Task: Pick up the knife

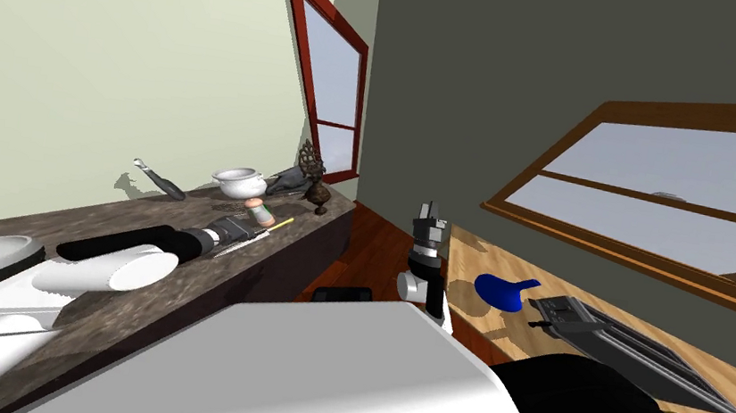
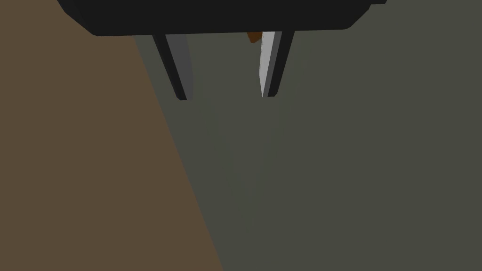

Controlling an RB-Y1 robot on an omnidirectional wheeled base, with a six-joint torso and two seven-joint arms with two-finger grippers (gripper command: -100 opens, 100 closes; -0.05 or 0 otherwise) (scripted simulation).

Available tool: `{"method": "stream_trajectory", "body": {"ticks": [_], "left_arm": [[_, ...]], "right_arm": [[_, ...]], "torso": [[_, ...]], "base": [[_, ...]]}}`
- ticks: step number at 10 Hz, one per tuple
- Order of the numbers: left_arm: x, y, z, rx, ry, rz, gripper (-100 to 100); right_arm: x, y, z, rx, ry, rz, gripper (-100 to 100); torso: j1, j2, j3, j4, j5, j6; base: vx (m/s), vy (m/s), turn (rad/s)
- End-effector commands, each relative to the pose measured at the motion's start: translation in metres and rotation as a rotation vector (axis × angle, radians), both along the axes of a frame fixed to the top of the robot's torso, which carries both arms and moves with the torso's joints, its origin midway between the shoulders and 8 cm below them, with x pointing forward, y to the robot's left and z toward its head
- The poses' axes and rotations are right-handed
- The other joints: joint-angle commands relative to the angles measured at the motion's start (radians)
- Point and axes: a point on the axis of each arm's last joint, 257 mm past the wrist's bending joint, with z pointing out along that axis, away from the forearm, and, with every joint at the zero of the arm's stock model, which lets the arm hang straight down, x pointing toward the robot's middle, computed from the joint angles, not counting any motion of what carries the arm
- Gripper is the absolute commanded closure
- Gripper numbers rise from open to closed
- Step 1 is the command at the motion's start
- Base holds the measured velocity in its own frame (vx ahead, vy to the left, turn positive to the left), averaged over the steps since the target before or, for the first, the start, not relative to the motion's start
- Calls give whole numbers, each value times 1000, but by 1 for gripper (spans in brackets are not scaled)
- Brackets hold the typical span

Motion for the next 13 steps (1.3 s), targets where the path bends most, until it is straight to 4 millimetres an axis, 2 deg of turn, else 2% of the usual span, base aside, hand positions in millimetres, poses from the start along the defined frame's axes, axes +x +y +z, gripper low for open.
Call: {"method": "stream_trajectory", "body": {"ticks": [1, 7, 13], "left_arm": [[-7, 0, -14, -20, 62, 2, -100], [-27, 1, -44, -74, 243, 8, -100], [-62, 5, -74, -122, 474, 27, -100]], "right_arm": [[0, 0, 0, 0, 0, 0, 0], [0, 0, 0, 0, 0, 0, 0], [0, 0, 0, 0, 0, 0, 0]], "torso": [[0, 0, 0, 0, 0, 0], [0, 1, 0, 0, 0, -1], [1, 1, 0, 0, 0, 0]], "base": [[64, 11, -59], [41, 12, -53], [47, 25, -78]]}}
